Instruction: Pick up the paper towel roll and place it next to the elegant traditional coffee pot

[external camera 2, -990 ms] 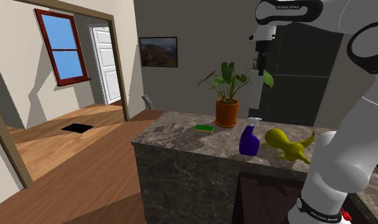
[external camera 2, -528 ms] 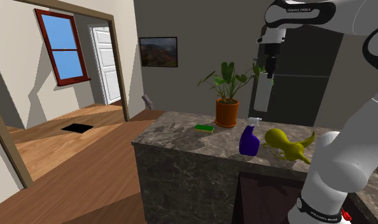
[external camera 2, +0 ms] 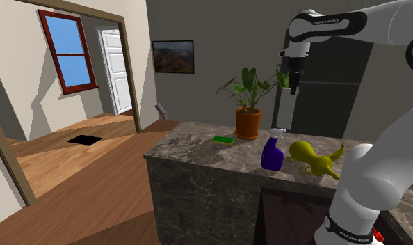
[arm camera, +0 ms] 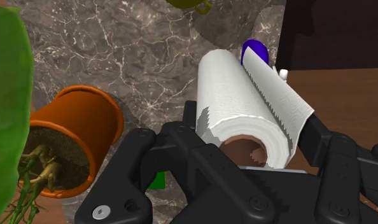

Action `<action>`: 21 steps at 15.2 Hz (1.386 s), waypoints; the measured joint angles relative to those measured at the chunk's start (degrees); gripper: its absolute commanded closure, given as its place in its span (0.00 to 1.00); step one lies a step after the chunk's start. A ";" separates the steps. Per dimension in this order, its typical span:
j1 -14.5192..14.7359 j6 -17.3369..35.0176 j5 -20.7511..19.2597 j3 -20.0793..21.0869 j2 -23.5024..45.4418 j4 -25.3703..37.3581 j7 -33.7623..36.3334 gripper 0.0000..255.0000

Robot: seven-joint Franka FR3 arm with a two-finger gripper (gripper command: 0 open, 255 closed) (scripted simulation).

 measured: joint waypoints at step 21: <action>-1.31 15.88 -2.35 -2.04 -2.34 -17.97 1.49 1.00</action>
